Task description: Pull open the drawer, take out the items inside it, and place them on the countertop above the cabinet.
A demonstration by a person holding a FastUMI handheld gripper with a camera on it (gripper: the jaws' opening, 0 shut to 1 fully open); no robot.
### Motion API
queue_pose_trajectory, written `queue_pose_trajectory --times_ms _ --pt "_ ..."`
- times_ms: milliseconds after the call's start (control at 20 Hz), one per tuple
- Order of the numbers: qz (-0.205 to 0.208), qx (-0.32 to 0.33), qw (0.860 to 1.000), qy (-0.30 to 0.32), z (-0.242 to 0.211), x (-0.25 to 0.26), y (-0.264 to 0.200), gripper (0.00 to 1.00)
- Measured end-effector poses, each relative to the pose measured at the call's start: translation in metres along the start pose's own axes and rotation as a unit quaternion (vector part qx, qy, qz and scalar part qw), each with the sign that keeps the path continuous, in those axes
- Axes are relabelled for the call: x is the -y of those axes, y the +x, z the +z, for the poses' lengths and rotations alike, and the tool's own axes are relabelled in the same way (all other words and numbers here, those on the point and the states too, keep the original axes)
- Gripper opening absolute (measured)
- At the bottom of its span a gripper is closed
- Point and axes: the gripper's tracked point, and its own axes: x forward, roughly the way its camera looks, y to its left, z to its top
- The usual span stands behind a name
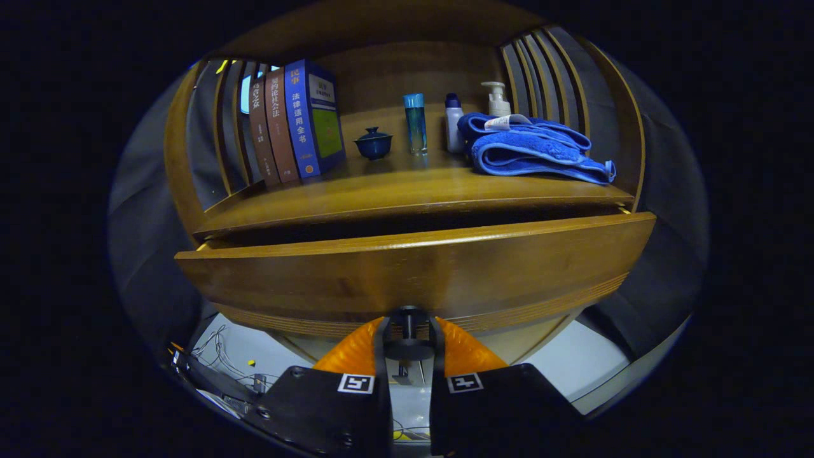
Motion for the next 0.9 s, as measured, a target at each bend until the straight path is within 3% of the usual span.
queue_pose_trajectory --times_ms 900 --pt "-0.001 -0.06 0.998 0.017 -0.076 0.009 -0.118 0.27"
